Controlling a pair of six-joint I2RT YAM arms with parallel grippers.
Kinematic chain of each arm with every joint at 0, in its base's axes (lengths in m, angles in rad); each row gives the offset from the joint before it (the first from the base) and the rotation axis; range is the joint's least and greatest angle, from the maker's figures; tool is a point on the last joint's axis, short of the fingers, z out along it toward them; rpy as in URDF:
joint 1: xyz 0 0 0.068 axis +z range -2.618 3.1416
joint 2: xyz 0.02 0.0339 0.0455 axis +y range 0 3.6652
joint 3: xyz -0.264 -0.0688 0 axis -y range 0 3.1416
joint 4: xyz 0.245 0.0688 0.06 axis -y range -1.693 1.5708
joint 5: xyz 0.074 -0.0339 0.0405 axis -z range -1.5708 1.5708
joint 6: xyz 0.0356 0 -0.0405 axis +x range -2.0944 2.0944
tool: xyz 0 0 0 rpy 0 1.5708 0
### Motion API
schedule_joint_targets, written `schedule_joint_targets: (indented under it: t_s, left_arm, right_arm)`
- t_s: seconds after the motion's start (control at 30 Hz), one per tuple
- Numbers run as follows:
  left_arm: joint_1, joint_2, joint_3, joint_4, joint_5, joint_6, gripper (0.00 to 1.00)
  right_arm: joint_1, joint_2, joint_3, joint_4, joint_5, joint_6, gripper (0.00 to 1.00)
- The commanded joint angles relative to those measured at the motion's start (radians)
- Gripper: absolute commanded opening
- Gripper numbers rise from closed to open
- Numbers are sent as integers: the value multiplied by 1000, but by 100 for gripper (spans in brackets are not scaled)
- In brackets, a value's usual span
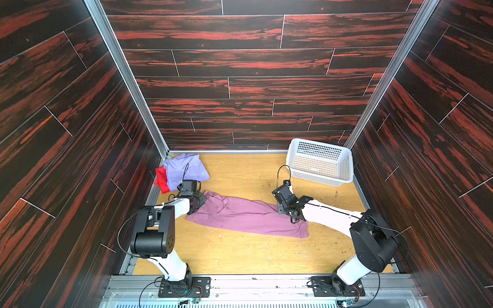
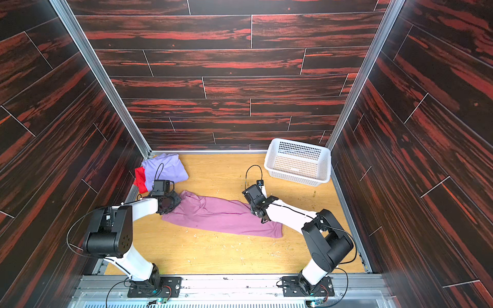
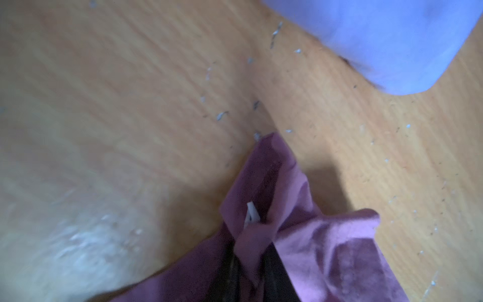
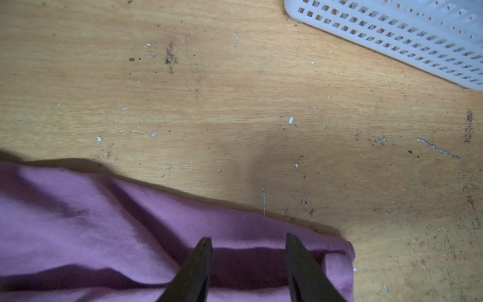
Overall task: Fold and stack t-shirts
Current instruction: Adjust the T-shirt at the center of the board.
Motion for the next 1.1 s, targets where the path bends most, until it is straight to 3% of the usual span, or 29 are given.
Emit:
schedule_joint_targets:
  t_s: [0.0,0.23,0.53,0.77,1.07]
  left_arm:
    - [5,86,41,-46,77,21,15]
    - [5,185,213,-30,142,17,13]
    - [-2,299,451,-12,204,18,13]
    - [-11,340,500,75,246,16,13]
    - [-31,465,690,67,258,25,13]
  right_arm:
    - [7,-26,-9,-27,19,11,50]
    - [-6,-16,-35,-32,52,31,50]
    - [-66,135,-65,44,41,27,49]
    - [-69,191,-66,52,0,29,48]
    - [-19,41,-149,-76,-103,69,47]
